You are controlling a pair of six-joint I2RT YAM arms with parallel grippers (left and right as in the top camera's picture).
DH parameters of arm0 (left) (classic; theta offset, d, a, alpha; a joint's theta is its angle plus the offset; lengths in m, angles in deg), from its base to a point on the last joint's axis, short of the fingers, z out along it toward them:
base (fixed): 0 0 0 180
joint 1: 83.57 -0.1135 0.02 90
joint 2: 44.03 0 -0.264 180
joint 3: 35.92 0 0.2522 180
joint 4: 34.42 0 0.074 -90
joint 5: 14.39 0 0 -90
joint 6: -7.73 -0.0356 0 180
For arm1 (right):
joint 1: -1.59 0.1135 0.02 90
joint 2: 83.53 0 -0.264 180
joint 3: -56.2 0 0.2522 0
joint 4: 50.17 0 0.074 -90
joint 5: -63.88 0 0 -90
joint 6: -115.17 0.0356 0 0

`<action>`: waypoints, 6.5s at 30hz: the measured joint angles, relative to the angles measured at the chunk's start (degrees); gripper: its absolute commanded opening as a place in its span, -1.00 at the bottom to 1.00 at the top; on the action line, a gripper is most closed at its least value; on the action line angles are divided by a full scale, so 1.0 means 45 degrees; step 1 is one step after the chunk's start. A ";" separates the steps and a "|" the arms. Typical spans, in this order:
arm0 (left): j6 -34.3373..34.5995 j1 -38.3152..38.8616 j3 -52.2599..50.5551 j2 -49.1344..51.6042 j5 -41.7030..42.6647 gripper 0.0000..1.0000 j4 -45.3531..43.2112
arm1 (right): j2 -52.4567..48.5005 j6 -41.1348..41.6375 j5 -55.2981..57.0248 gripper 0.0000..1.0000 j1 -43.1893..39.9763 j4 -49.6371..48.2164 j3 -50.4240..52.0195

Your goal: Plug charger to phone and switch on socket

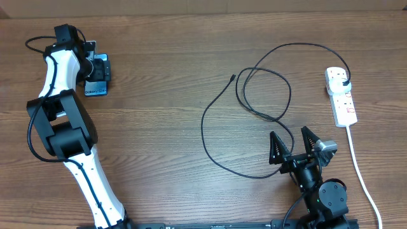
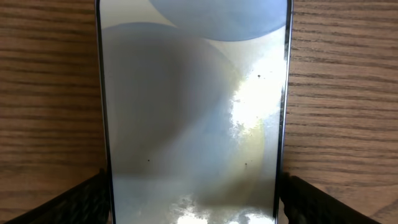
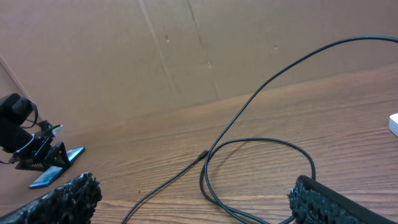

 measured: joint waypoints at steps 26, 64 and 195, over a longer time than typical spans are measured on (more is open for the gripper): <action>0.0325 0.0000 0.0049 0.0000 -0.0131 0.43 0.0180 | 0.0000 0.0000 0.0005 1.00 0.0000 0.0005 0.0000; 0.4716 0.6470 0.5532 0.0835 0.2667 -0.83 0.6387 | 0.0000 0.0000 0.0005 1.00 0.0000 0.0000 0.0000; 1.1531 0.7533 0.5547 0.0835 0.2579 -0.92 0.8660 | -1.2327 0.6528 -0.4901 0.99 0.1647 -0.2773 -0.5552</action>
